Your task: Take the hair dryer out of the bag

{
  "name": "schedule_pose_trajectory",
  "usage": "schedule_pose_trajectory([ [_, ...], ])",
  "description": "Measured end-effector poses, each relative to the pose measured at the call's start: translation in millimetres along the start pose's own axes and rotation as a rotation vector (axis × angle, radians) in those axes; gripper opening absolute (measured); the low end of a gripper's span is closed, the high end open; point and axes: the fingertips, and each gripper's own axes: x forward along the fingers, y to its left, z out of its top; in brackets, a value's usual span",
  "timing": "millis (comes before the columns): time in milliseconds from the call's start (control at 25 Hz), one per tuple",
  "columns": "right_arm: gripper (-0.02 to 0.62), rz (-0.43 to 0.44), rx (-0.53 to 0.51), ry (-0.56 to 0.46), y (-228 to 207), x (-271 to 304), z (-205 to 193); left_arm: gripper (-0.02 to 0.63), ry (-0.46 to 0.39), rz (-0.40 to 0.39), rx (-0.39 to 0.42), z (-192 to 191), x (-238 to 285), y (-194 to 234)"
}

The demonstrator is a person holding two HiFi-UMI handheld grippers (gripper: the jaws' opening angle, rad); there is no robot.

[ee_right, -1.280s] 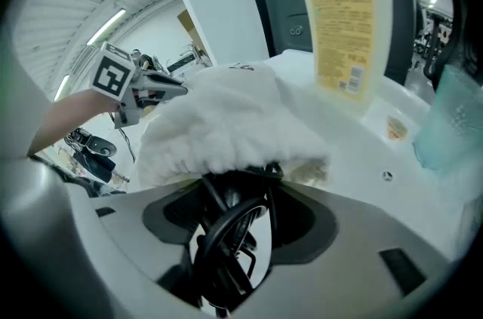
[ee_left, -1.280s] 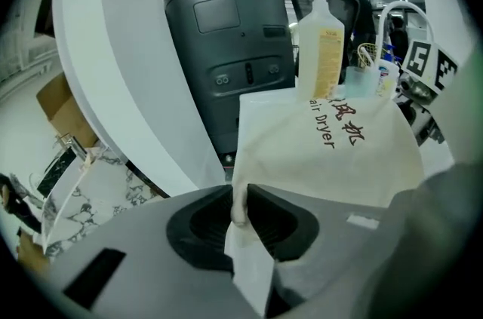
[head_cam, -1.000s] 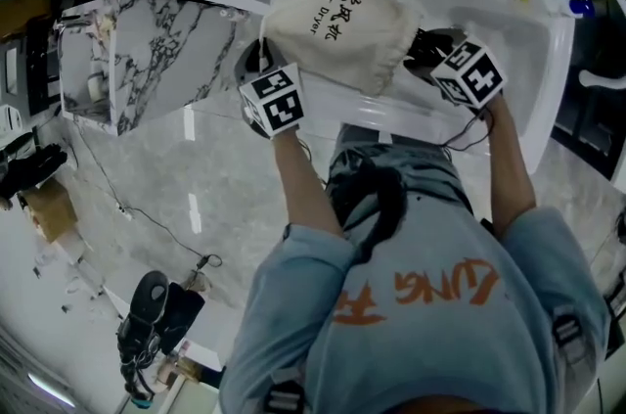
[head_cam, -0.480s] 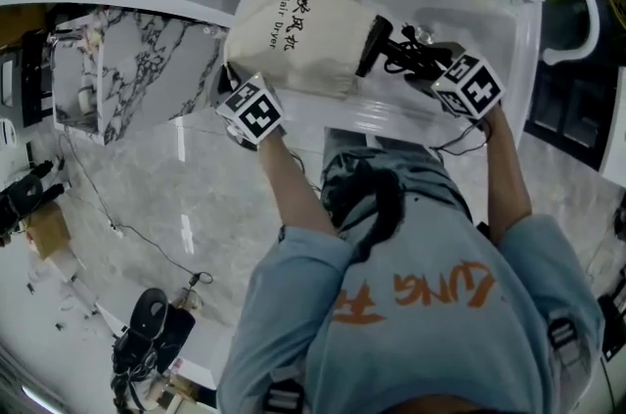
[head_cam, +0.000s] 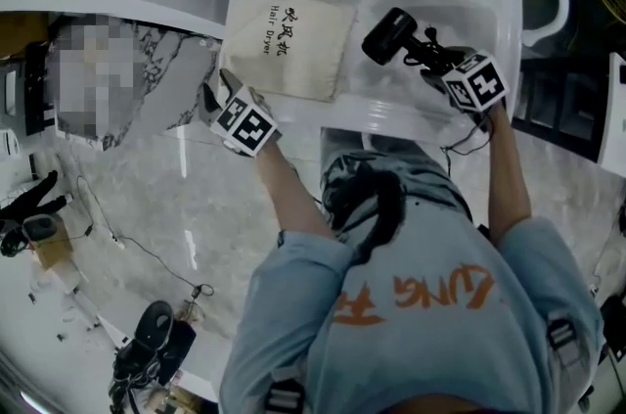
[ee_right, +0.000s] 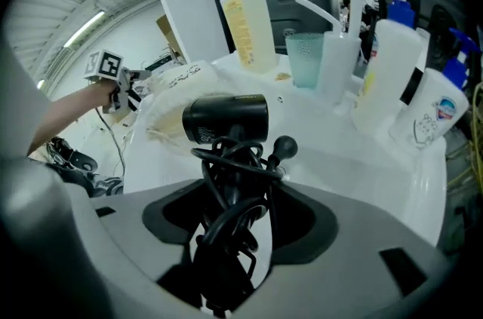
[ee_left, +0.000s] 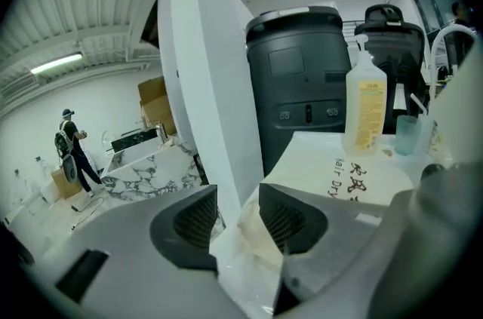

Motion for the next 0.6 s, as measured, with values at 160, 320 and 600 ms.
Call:
schedule_pose_trajectory([
  [160, 0.264, -0.053, 0.099, 0.007, -14.3, 12.7, -7.9, 0.158, -0.095, -0.074, -0.034, 27.9, -18.5, -16.4],
  [320, 0.265, -0.106, 0.194, 0.026, -25.3, 34.2, -14.5, 0.152, -0.136, -0.212, -0.037, 40.2, -31.7, -61.6],
  [600, 0.265, -0.209, 0.219, 0.092, -39.9, 63.7, -21.8, 0.024, -0.188, -0.433, -0.028, 48.7, -55.9, -136.8],
])
